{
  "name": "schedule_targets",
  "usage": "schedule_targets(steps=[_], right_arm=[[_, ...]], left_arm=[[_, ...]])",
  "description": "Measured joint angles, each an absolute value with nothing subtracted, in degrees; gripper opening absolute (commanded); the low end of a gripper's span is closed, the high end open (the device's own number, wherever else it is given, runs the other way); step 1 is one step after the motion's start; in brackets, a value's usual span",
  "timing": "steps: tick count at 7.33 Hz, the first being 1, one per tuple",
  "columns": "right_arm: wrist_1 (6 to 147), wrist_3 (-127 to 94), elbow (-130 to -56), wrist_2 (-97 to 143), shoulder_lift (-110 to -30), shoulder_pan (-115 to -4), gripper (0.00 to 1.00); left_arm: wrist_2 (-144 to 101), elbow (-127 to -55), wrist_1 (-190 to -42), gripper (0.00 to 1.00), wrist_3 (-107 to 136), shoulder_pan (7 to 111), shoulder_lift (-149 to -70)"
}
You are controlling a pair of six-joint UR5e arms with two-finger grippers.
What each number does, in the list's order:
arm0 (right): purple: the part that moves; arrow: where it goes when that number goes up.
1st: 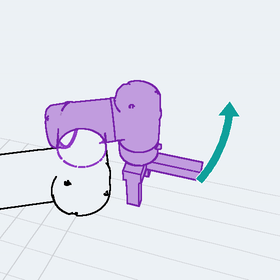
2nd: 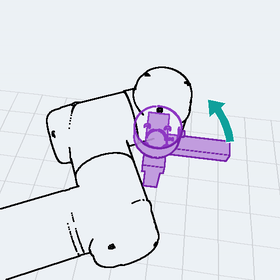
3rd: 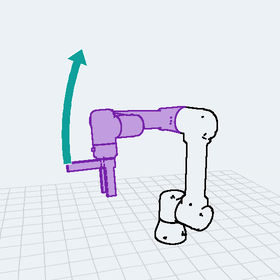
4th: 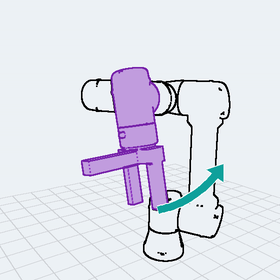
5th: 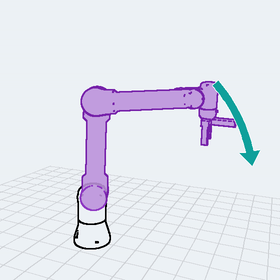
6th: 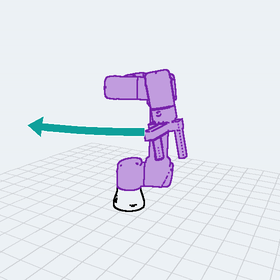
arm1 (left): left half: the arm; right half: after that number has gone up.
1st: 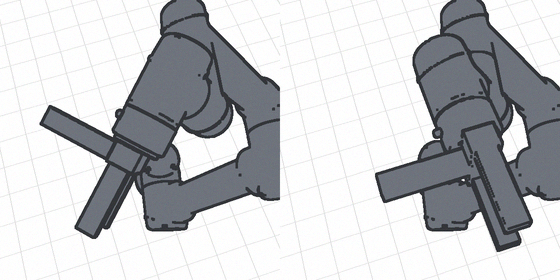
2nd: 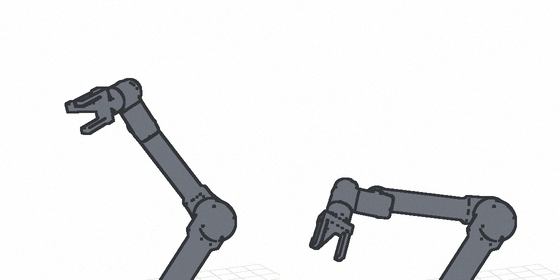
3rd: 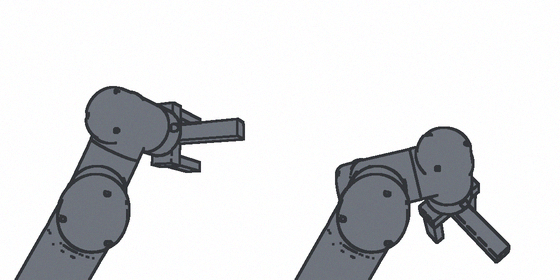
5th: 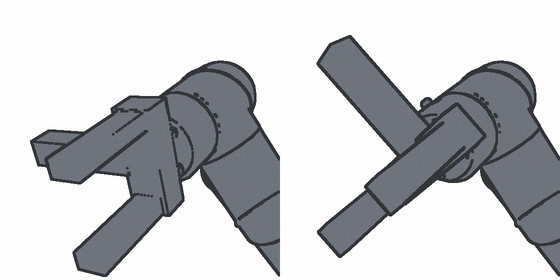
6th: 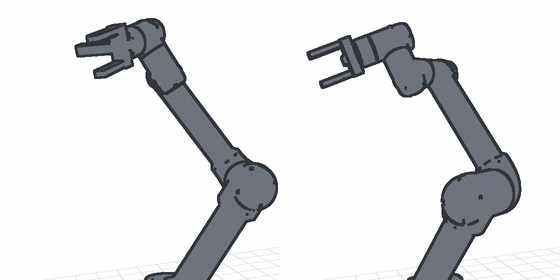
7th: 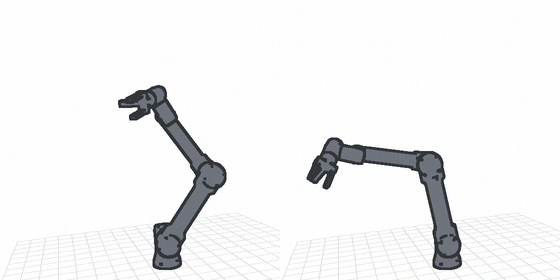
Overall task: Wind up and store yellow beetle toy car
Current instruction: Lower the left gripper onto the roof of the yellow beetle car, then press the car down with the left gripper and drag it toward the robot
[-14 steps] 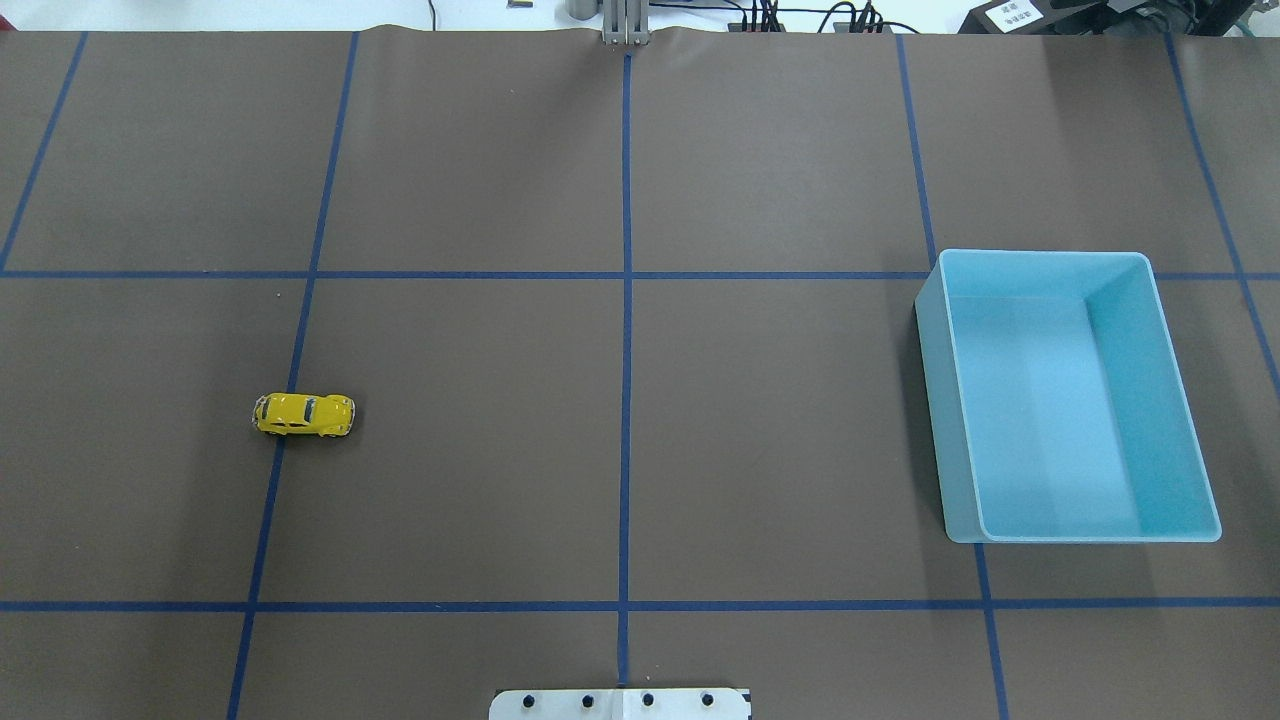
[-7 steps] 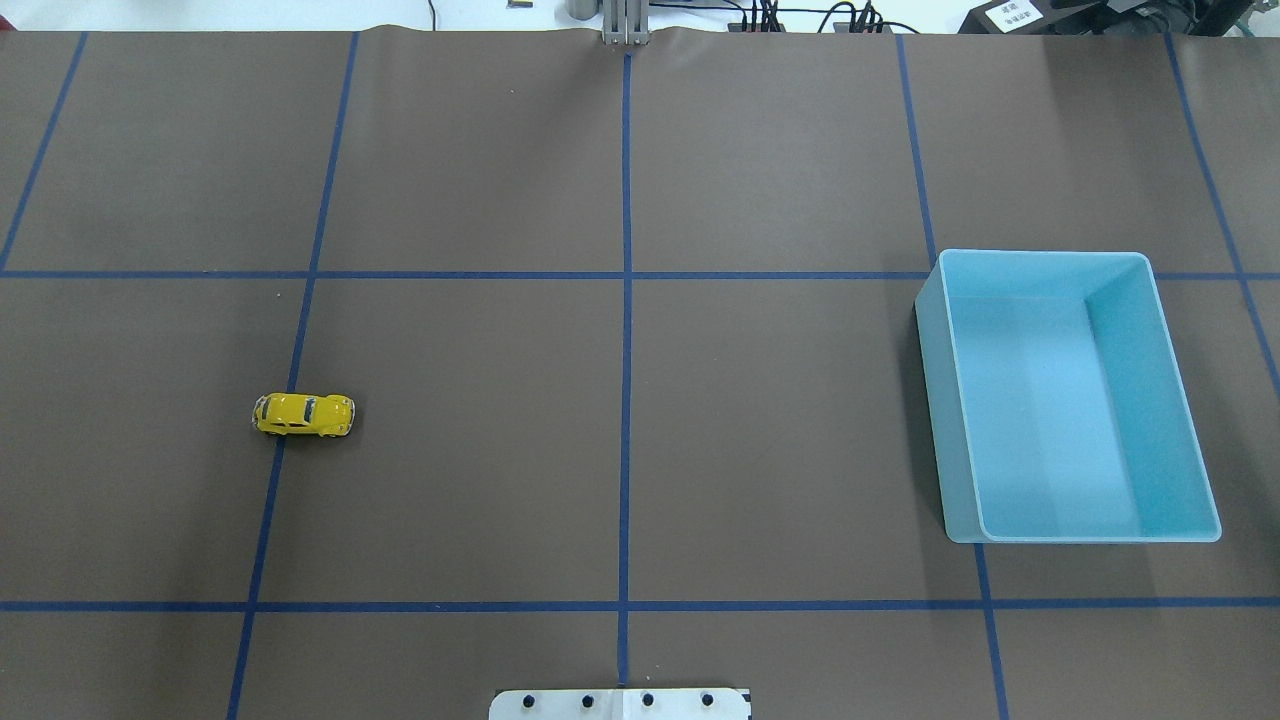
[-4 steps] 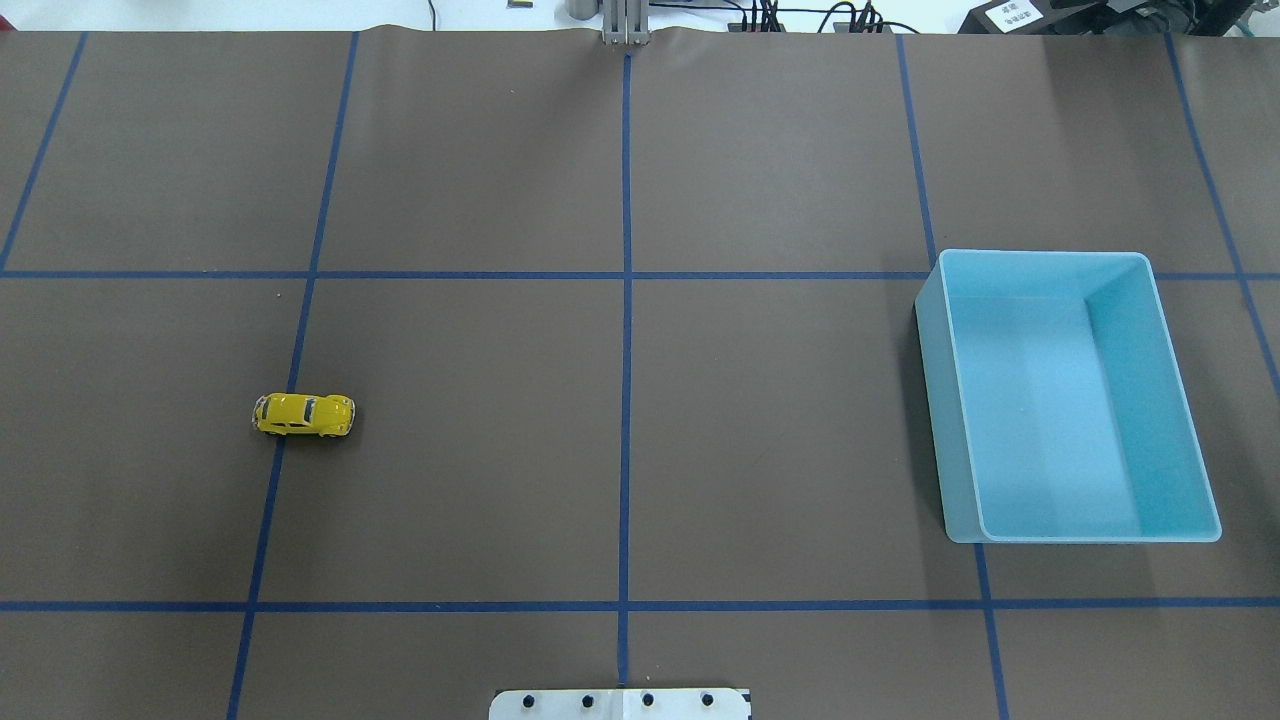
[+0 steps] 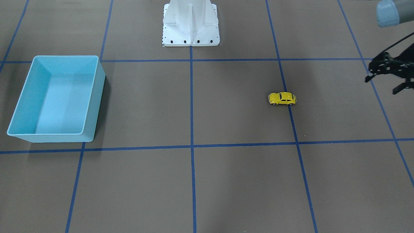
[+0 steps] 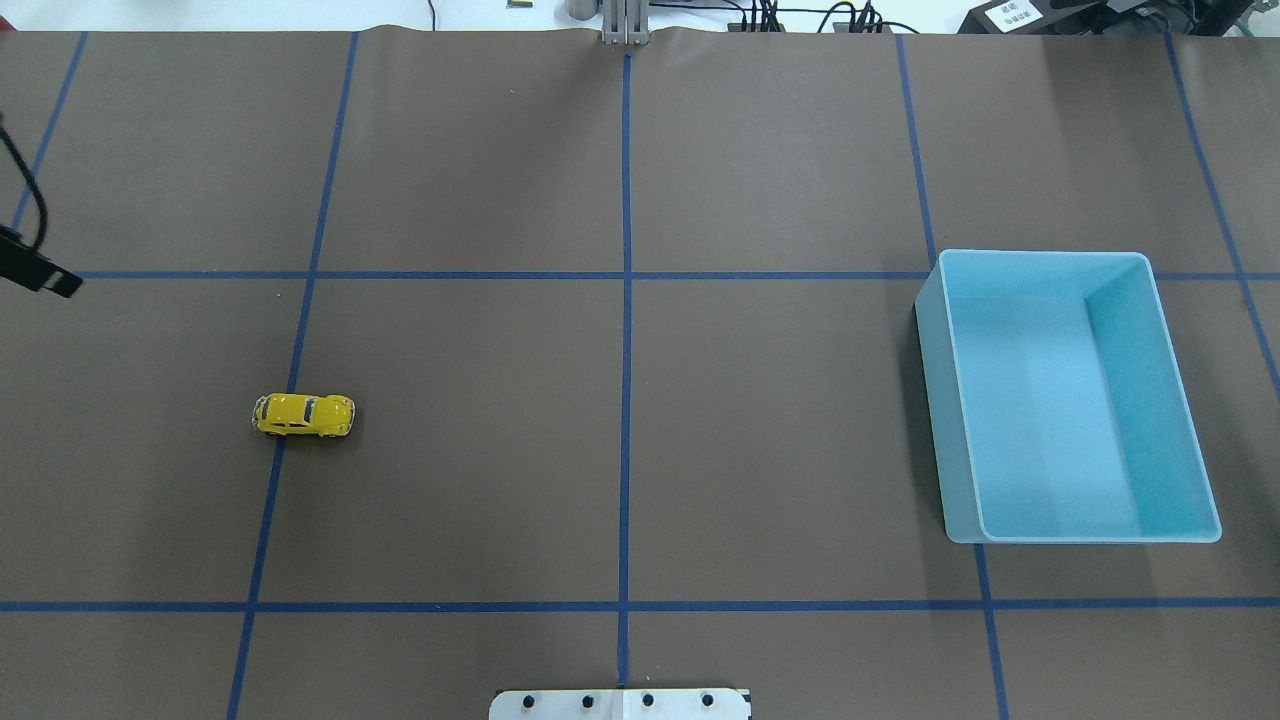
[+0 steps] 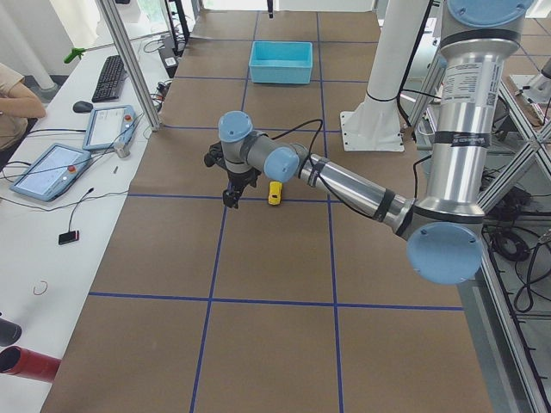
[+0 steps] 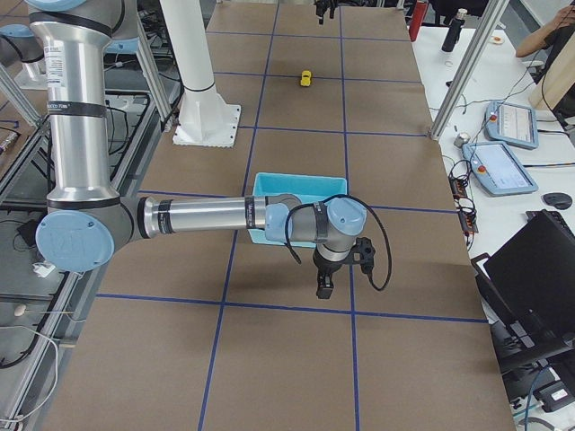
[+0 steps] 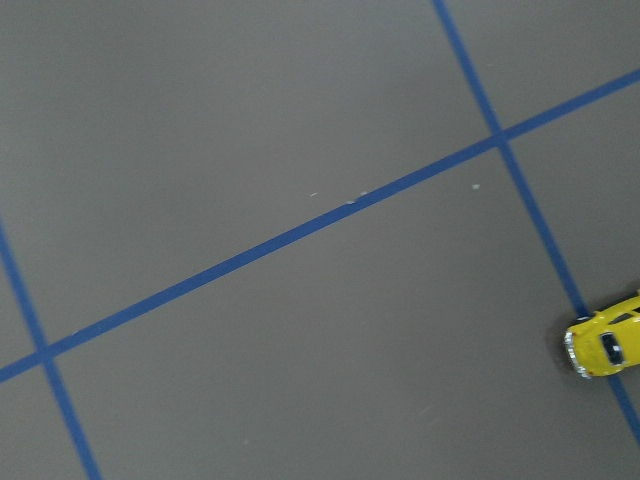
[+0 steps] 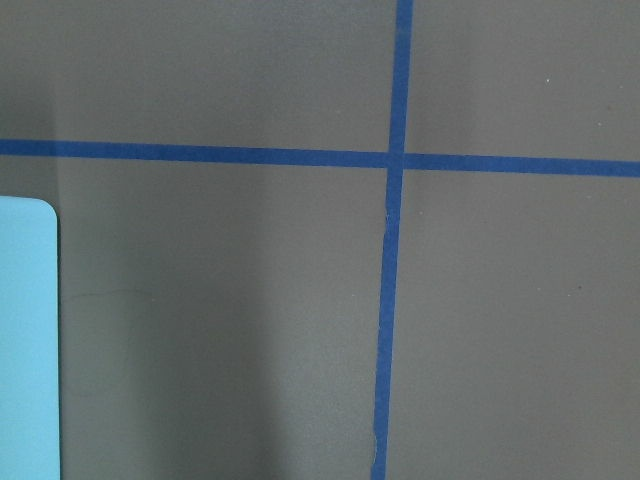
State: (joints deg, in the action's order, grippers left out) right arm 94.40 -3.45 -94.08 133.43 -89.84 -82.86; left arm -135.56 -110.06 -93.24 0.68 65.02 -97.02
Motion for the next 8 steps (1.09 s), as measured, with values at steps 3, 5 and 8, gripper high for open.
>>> schedule_targets(steps=[3, 5, 8], right_arm=[[94.39, -3.63, -94.06, 133.31, -89.32, -82.85, 1.00], [94.39, -3.57, -94.14, 133.08, -89.27, -82.86, 1.00], [94.40, -3.53, -94.33, 132.42, -89.46, -82.88, 1.00]], left_arm=[[-132.49, -112.89, -94.04, 1.00, 0.35, 49.34, -102.30], [-124.67, -114.80, -94.08, 1.00, -4.09, 41.75, -102.28], [-116.24, -114.88, -93.64, 1.00, -28.99, 39.43, -100.99]])
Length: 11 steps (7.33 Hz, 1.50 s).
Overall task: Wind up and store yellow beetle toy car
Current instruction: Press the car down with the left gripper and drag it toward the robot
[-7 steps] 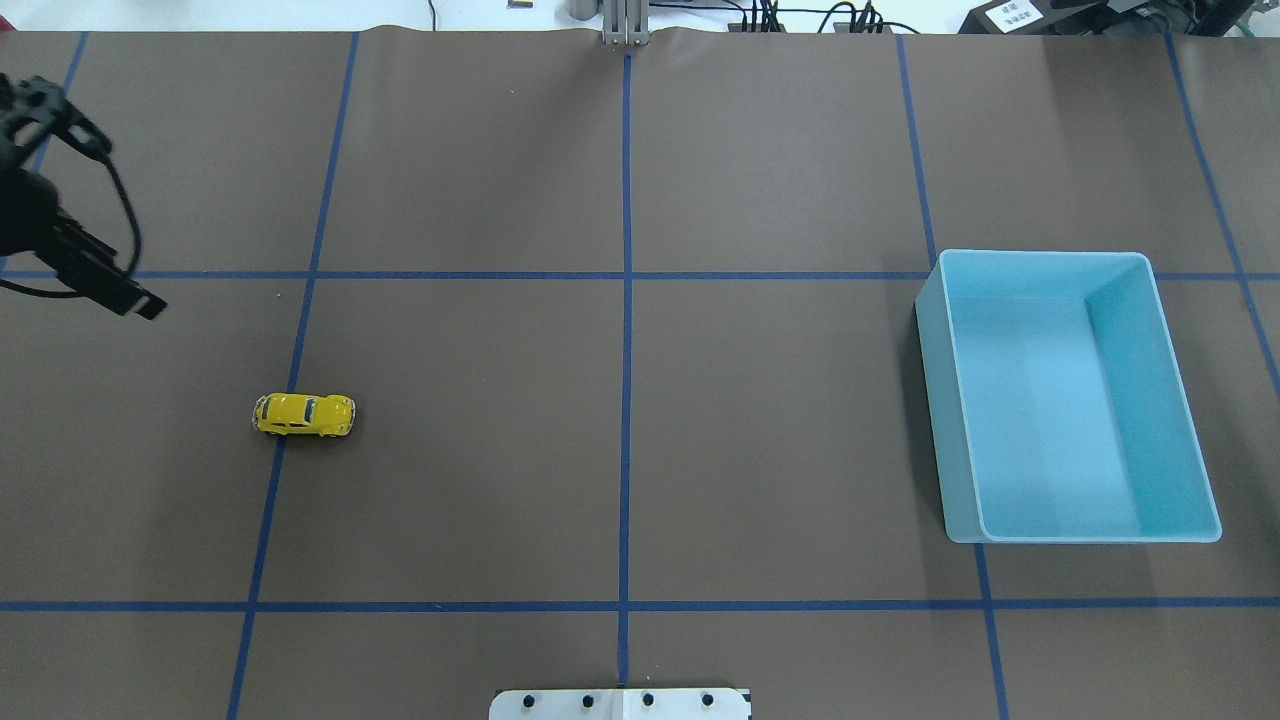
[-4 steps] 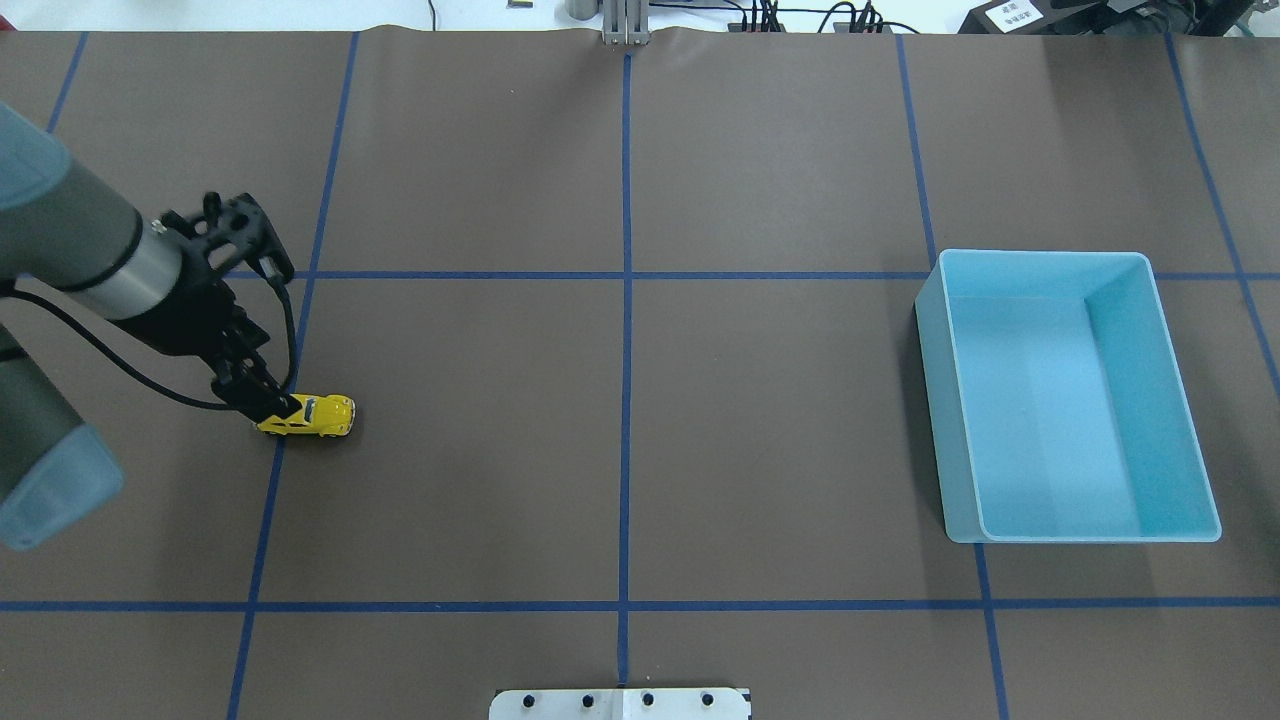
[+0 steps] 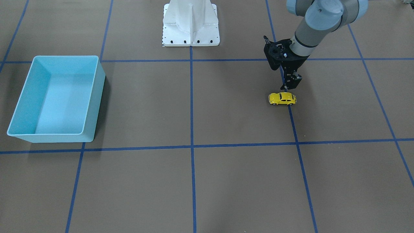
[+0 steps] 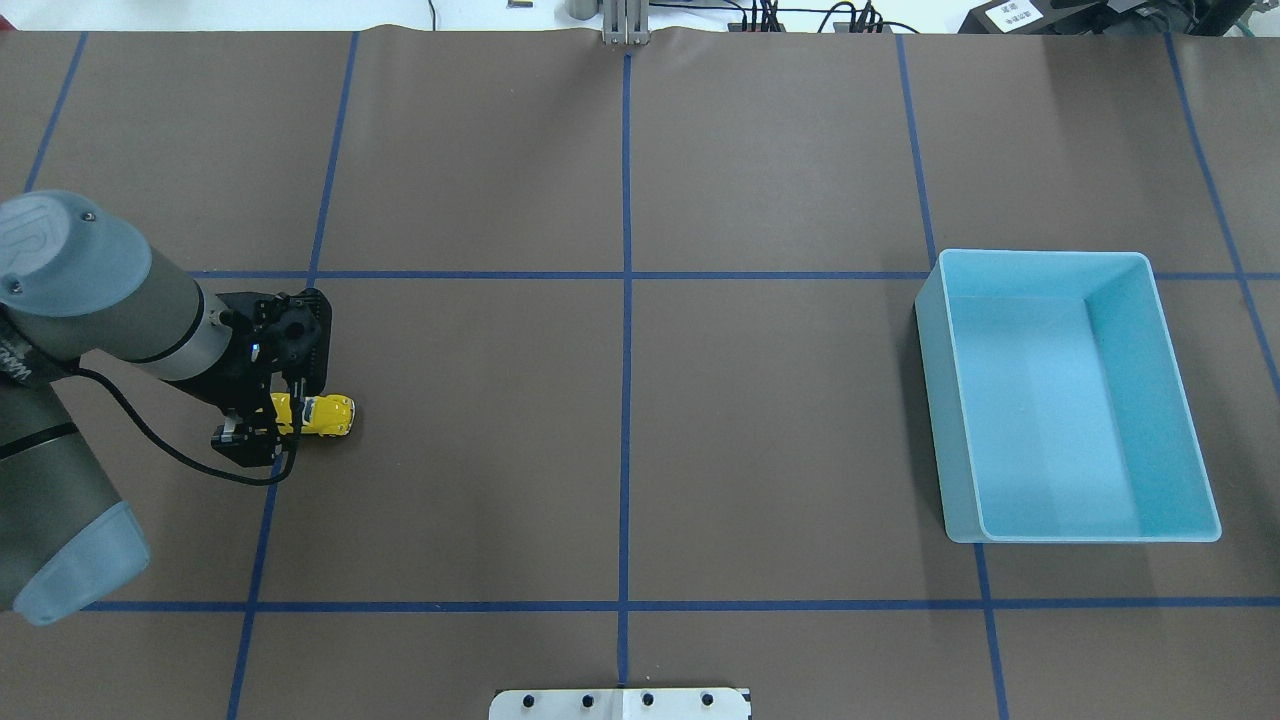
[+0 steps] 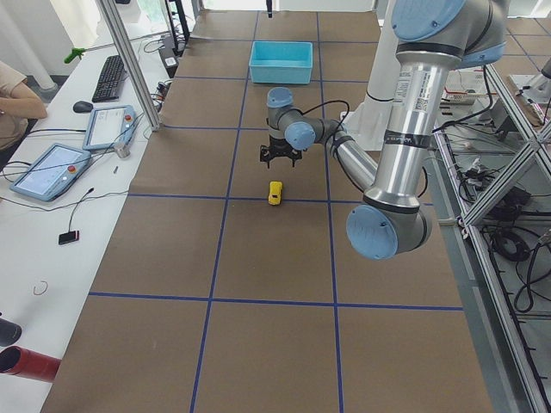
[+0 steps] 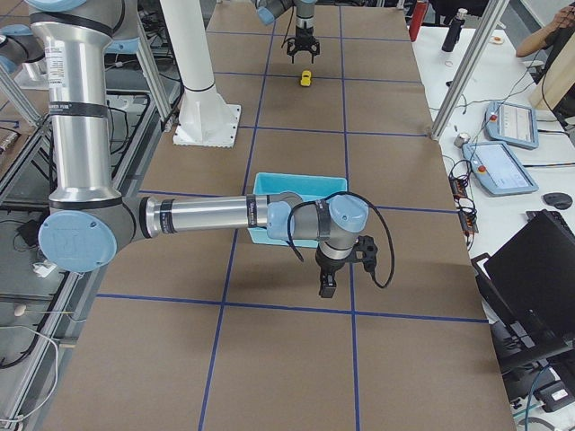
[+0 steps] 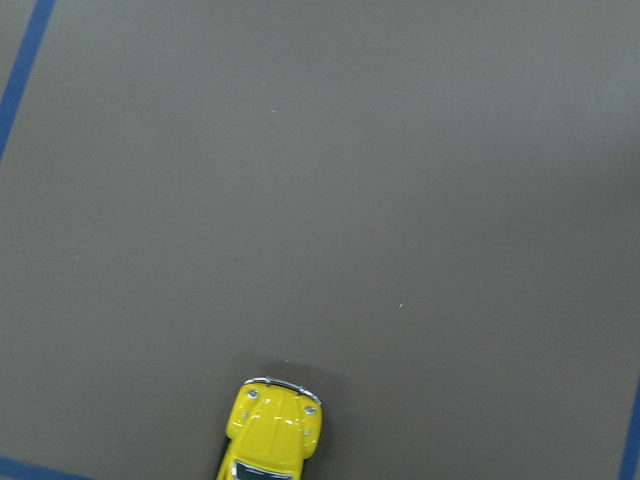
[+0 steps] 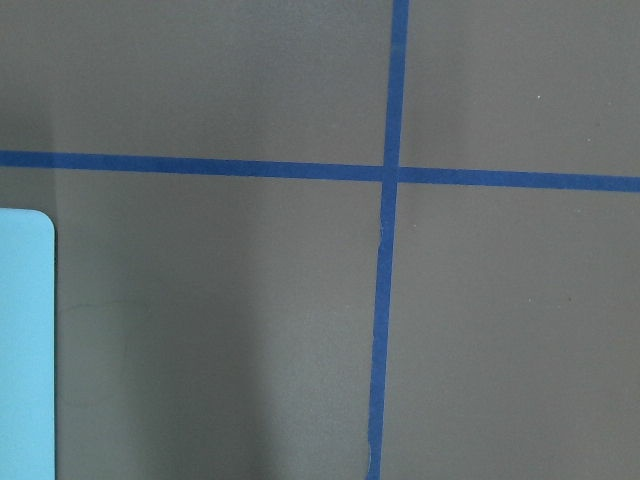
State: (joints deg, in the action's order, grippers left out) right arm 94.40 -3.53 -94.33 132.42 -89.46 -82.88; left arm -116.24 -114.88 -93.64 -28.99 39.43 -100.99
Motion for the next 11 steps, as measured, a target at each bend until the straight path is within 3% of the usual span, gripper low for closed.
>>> schedule_targets(steps=[11], right_arm=[[94.39, -3.53, -94.24, 132.36, -89.74, -82.88, 1.00]], left_arm=[[-106.71, -102.56, -94.07, 0.91, -31.16, 34.65, -106.46]])
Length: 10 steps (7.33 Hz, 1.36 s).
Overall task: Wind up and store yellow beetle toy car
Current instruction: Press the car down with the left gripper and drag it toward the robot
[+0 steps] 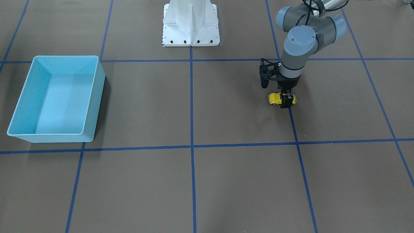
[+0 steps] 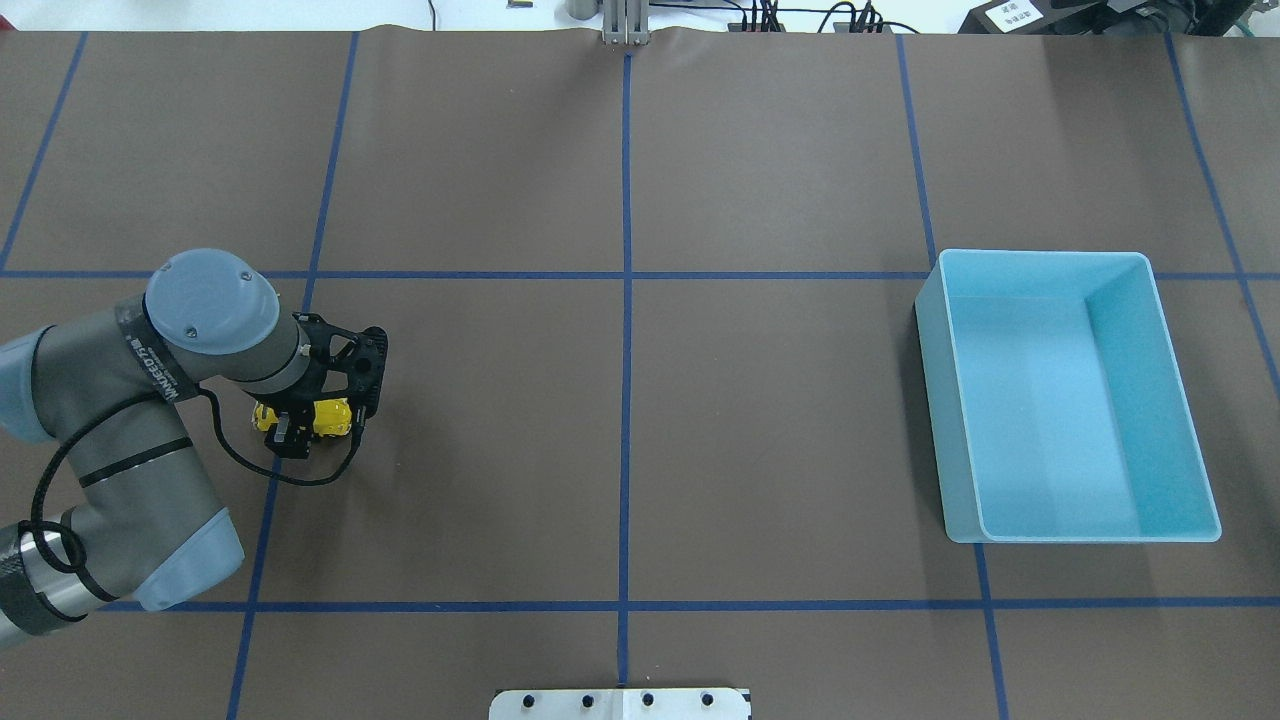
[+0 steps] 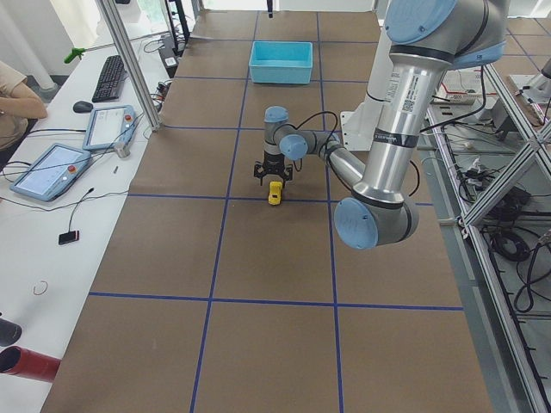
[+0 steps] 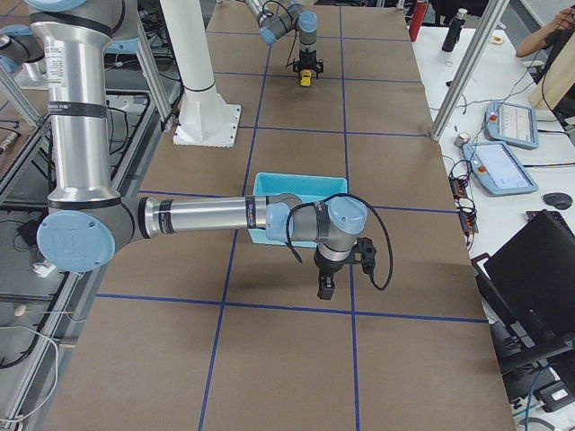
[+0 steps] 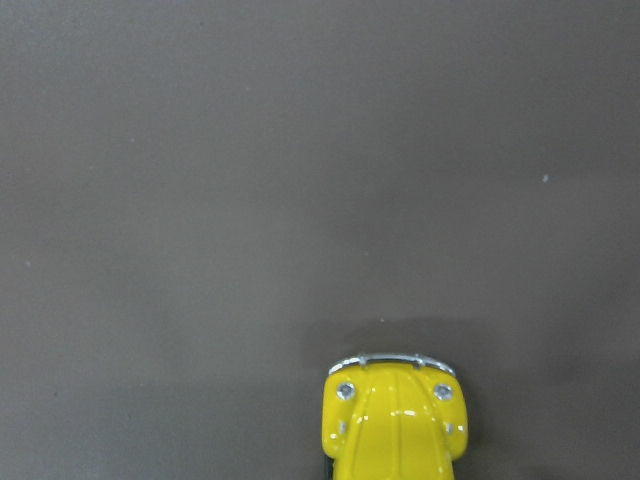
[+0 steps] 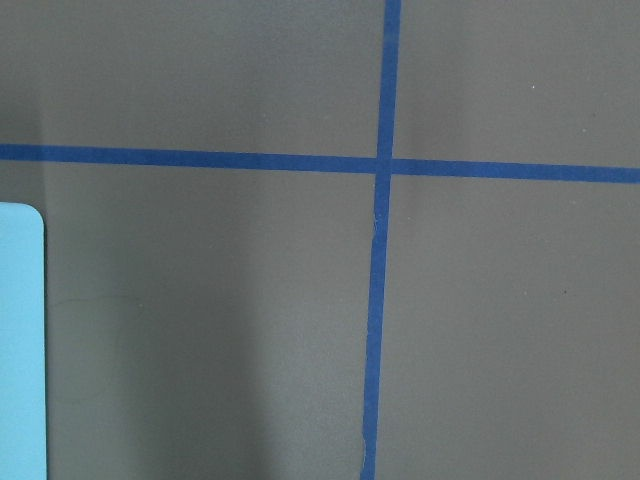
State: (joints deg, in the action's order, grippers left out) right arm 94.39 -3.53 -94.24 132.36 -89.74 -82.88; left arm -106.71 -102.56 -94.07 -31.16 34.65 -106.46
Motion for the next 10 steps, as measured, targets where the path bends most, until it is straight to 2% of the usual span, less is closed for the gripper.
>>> schedule_targets(steps=[2, 4, 5, 6, 7, 8, 10], right_arm=[[94.39, -3.65, -94.14, 132.36, -89.74, -82.88, 1.00], [94.39, -3.76, -93.91, 132.32, -89.74, -82.87, 1.00], [94.17, -3.82, -93.12, 132.25, -89.54, -82.80, 1.00], [91.63, -3.85, -90.30, 132.23, -89.07, -82.64, 1.00], [84.68, -3.88, -84.85, 132.34, -88.75, -82.09, 1.00], [73.61, -3.94, -78.49, 133.10, -89.19, -81.24, 1.00], [60.45, -4.14, -76.13, 135.83, -92.53, -81.04, 1.00]], left_arm=[[-106.72, -102.07, -94.07, 0.87, -31.10, 34.04, -106.58], [-106.90, -101.79, -94.05, 0.60, -31.06, 33.95, -106.61], [-107.10, -101.79, -94.00, 0.41, -31.07, 33.93, -106.61], [-107.28, -101.87, -93.91, 0.23, -31.05, 33.93, -106.60], [-107.38, -102.30, -93.84, 0.09, -31.07, 33.96, -106.48], [-107.44, -103.34, -93.78, 0.05, -31.12, 34.08, -106.21], [-107.63, -106.71, -93.67, 0.05, -31.16, 34.27, -105.42]])
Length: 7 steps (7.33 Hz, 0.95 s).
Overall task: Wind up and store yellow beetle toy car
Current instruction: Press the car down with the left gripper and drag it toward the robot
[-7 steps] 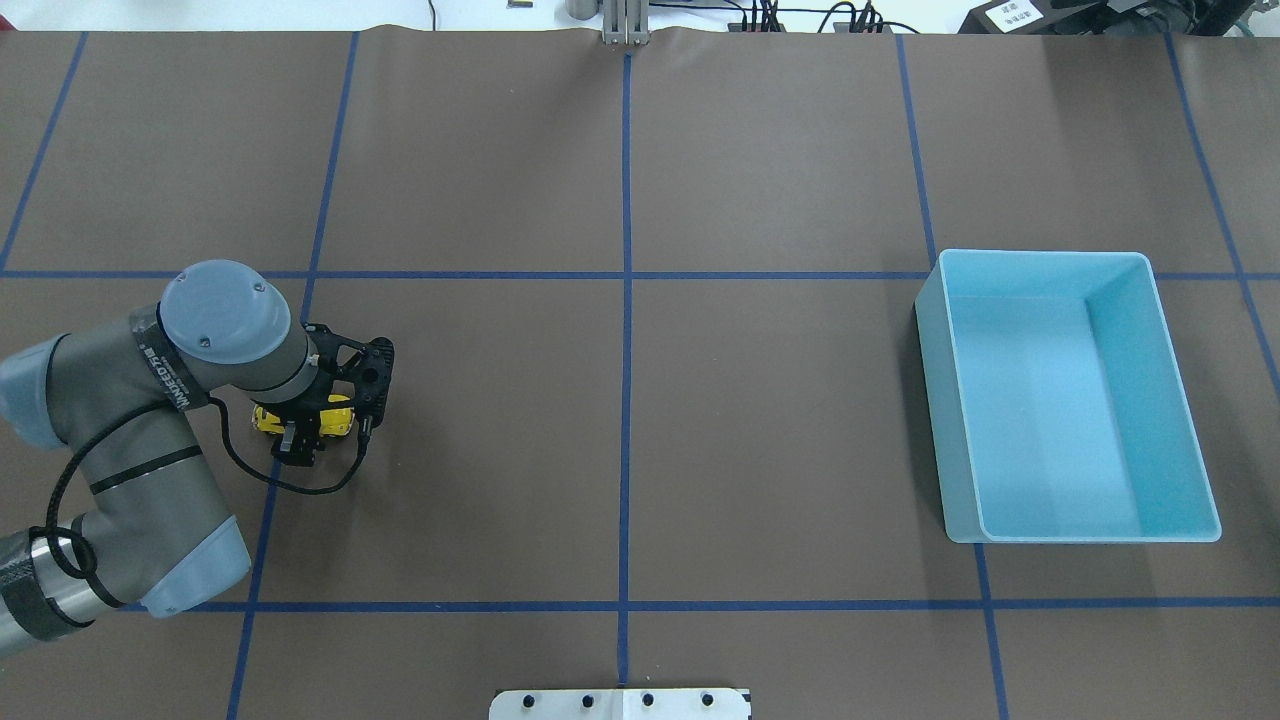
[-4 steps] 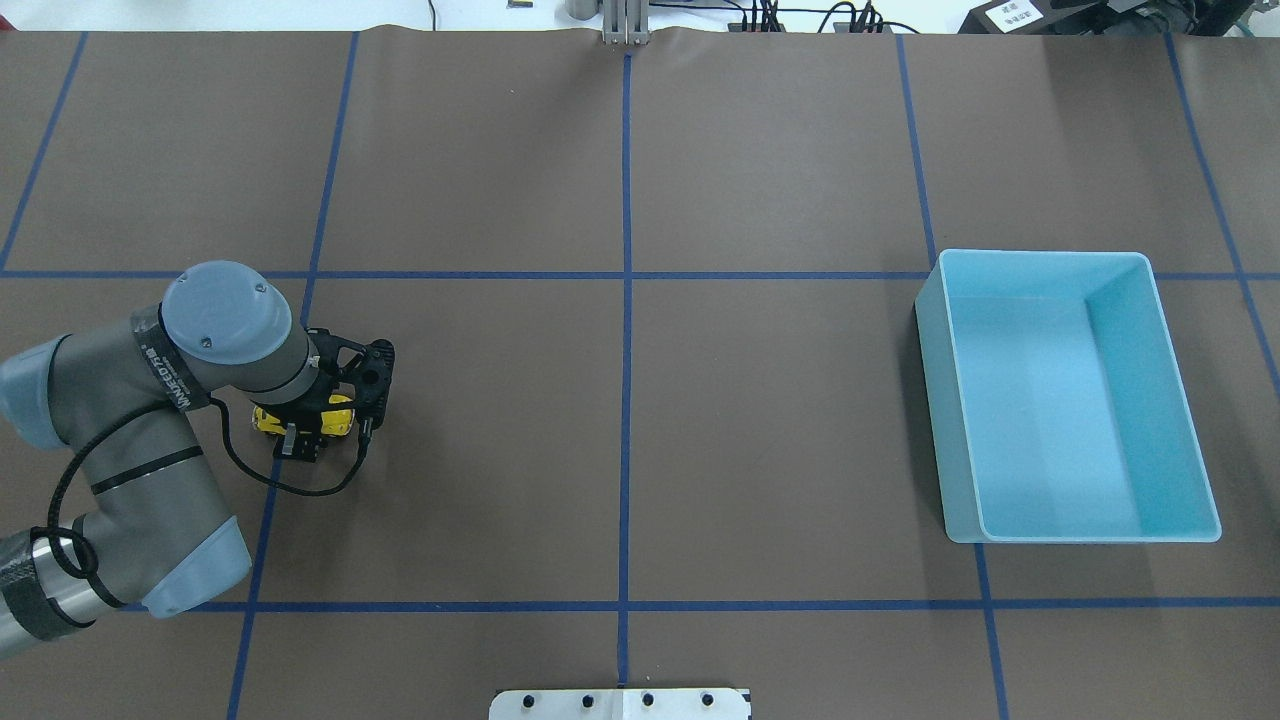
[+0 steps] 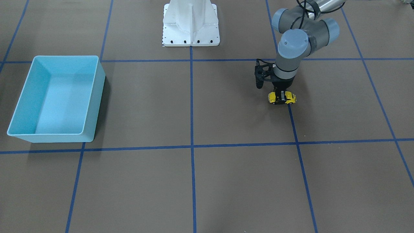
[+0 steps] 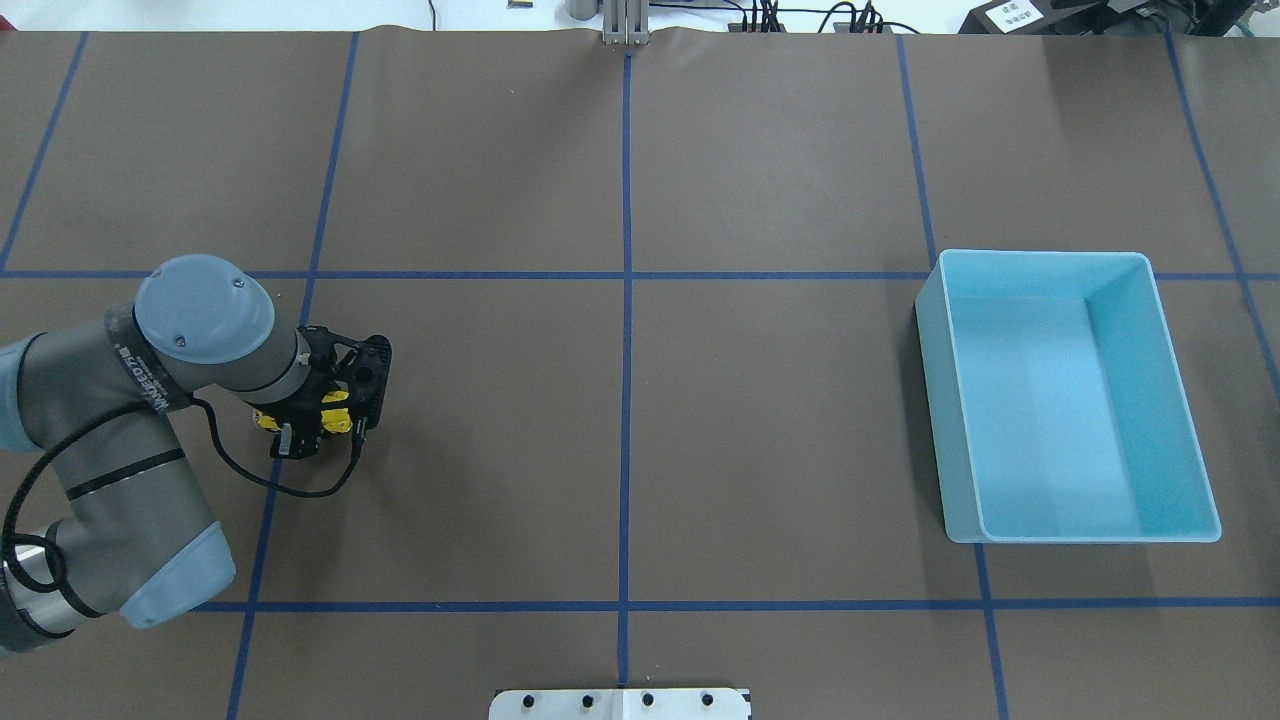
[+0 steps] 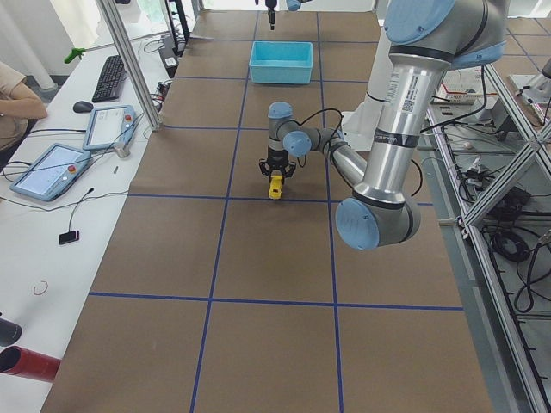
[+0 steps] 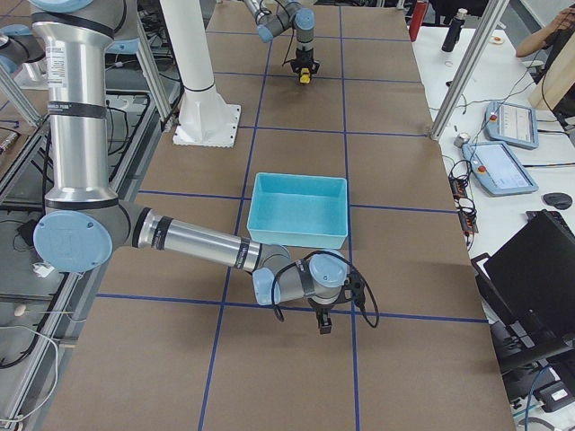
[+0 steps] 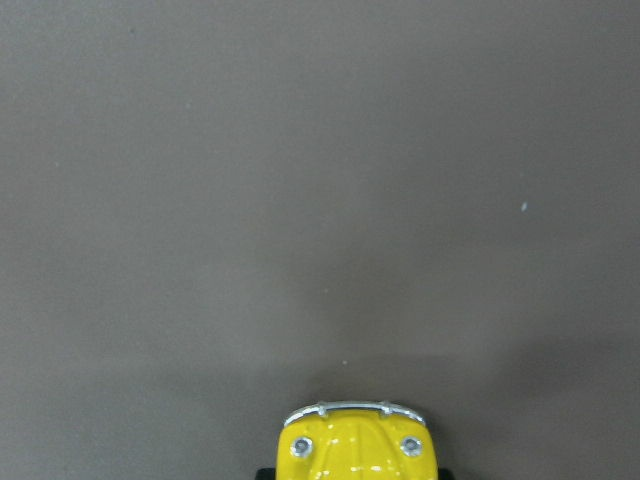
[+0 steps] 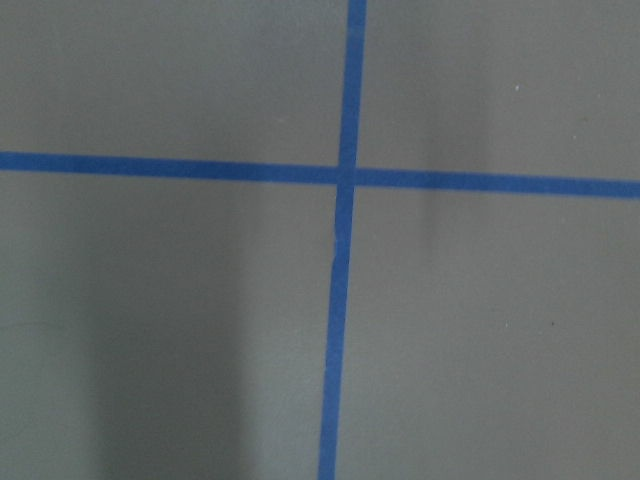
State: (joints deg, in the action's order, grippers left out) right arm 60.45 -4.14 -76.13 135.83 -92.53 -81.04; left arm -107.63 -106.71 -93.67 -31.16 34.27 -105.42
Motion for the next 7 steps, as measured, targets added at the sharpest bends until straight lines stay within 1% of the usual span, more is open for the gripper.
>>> schedule_targets(steps=[2, 3, 5, 7], right_arm=[[58.63, -4.21, -78.28, 136.83, -94.92, -83.06, 1.00], [60.36, -4.21, -79.73, 136.96, -95.29, -84.05, 1.00], [67.69, -4.22, -83.86, 136.96, -95.21, -85.57, 1.00], [79.55, -4.22, -90.19, 136.50, -94.63, -86.64, 1.00]], left_arm=[[-109.32, -108.89, -94.64, 0.05, -31.10, 34.32, -105.22], [-110.11, -109.30, -96.88, 0.05, -30.37, 34.32, -105.17], [-111.09, -107.86, -104.49, 0.05, -28.70, 34.31, -104.87], [-111.48, -106.70, -110.55, 0.05, -28.09, 34.28, -102.74]])
